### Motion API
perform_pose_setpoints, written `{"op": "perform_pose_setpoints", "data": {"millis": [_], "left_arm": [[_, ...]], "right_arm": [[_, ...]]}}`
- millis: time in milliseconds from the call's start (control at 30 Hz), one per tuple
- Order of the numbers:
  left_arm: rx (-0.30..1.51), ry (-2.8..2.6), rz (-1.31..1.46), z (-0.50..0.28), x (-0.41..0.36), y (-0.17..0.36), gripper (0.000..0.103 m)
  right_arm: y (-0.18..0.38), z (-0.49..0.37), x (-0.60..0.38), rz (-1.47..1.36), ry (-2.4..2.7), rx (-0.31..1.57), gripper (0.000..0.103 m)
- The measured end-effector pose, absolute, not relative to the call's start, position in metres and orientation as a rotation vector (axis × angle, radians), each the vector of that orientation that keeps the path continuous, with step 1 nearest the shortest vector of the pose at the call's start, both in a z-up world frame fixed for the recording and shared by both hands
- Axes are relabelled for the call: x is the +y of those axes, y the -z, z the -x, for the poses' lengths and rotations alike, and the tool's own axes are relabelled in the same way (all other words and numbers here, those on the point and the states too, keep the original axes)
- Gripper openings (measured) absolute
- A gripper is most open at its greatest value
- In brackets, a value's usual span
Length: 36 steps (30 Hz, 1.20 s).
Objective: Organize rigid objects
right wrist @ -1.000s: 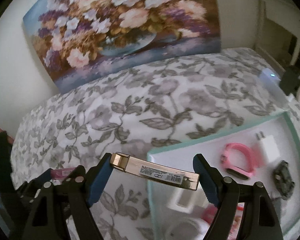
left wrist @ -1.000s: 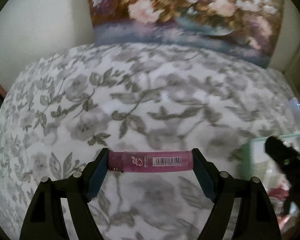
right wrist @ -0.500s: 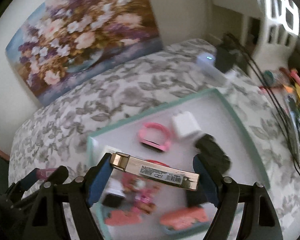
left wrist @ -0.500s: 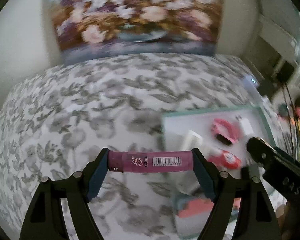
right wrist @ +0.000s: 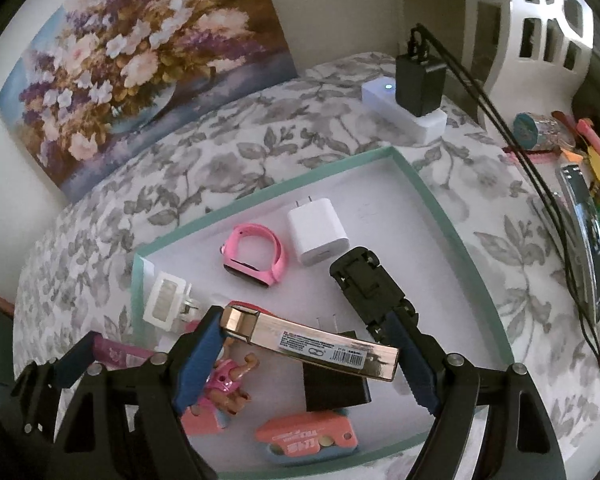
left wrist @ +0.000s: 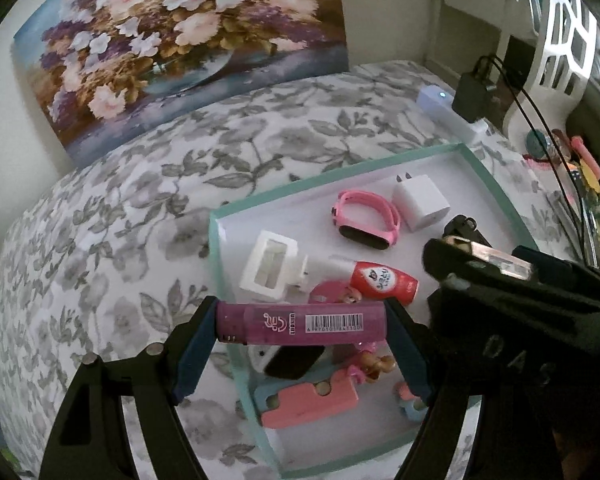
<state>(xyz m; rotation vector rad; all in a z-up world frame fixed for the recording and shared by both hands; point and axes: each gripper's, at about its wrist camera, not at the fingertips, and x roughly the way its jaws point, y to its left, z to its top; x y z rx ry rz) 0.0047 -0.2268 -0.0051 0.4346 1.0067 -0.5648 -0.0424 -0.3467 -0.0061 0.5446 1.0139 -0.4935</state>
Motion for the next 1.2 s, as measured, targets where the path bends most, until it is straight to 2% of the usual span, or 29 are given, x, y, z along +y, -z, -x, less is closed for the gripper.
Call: {"op": "perform_pose_setpoints", "data": {"millis": [267, 367, 500, 600, 733, 1200], "left_arm": [[1.000, 0.568, -0.465, -0.001, -0.231, 0.008, 0.082], [0.985, 0.560, -0.471, 0.002, -0.229, 0.006, 0.095], [0.974, 0.553, -0.466, 0.004, -0.225, 0.003, 0.095], [0.975, 0.549, -0.457, 0.005, -0.218, 0.001, 0.095], [0.982, 0.524, -0.443, 0.007, -0.204, 0.001, 0.098], [1.058, 0.347, -0.300, -0.007, -0.132, -0.002, 0.098]], "right_arm": [[0.012, 0.038, -0.342, -0.527, 0.473, 1.044, 0.084], [0.013, 0.038, -0.341, -0.529, 0.471, 1.045, 0.084], [0.014, 0.039, -0.341, -0.537, 0.478, 1.046, 0.088], [0.011, 0.041, -0.340, -0.536, 0.492, 1.034, 0.099], [0.007, 0.044, -0.337, -0.532, 0.499, 1.019, 0.103], [-0.001, 0.063, -0.316, -0.510, 0.487, 1.006, 0.103]]}}
